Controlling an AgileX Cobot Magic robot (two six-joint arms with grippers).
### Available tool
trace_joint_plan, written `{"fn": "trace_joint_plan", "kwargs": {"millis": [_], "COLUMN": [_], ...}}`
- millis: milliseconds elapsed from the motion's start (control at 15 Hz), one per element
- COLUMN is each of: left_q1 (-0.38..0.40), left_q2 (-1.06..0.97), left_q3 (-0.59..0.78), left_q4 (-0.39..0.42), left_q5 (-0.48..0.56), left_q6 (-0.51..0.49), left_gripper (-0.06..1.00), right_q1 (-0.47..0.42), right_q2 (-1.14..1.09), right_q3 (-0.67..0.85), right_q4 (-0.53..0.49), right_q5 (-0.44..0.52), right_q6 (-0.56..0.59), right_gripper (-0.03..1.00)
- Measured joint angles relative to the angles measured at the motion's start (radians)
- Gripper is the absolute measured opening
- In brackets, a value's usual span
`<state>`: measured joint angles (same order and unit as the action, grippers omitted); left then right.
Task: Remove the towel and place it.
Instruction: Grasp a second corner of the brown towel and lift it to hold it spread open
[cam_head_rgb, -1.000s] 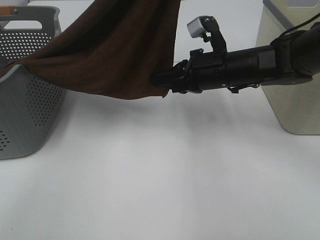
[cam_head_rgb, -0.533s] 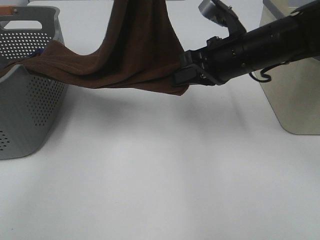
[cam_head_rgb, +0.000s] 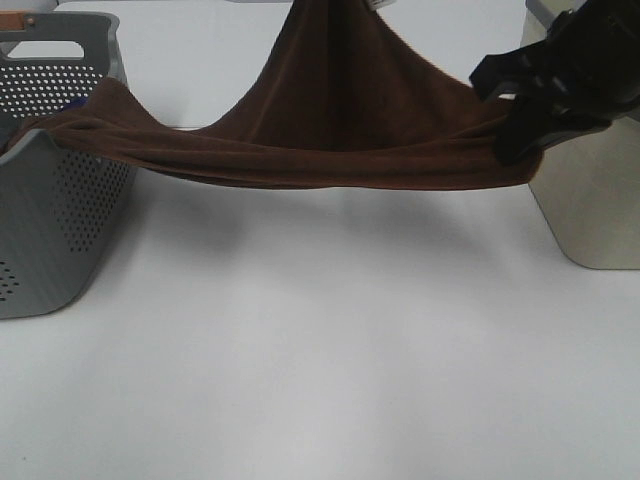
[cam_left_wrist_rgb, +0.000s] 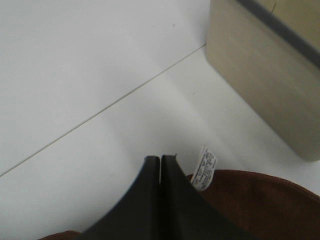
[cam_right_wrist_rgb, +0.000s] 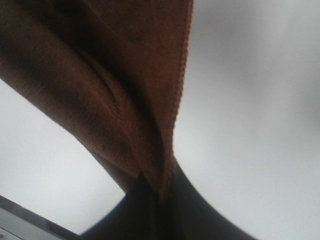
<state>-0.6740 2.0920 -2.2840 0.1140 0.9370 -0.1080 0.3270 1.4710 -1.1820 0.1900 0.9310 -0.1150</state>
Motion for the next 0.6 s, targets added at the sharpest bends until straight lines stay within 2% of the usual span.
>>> {"fn": "trace_joint_plan", "kwargs": {"millis": [133, 267, 400, 467, 600], "left_q1": [0.000, 0.000, 0.002, 0.002, 0.002], "left_q2": [-0.003, -0.034, -0.066, -0.095, -0.125], "left_q3": [-0.038, -0.103, -0.150, -0.193, -0.207], "left_q4": [-0.031, -0.021, -0.001, 0.040, 0.092], "left_q5": [-0.042, -0.063, -0.077, -0.077, -0.077], "left_q6": [0.000, 0.000, 0.000, 0.000, 0.000], "left_gripper": [0.00, 0.00, 0.00, 0.00, 0.00], "right_q1": [0.000, 0.000, 0.000, 0.000, 0.000], "right_q2": [-0.001, -0.001, -0.001, -0.001, -0.001], "right_q3": [-0.125, -0.248, -0.357, -0.466, -0.577], "right_q4": [-0.142, -0.251, -0.332, -0.376, -0.398], "right_q5": [0.167, 0.263, 0.276, 0.279, 0.279], "right_q6": [0.063, 0.097, 0.129, 0.139, 0.140], "right_gripper": [0.00, 0.00, 0.00, 0.00, 0.00]}}
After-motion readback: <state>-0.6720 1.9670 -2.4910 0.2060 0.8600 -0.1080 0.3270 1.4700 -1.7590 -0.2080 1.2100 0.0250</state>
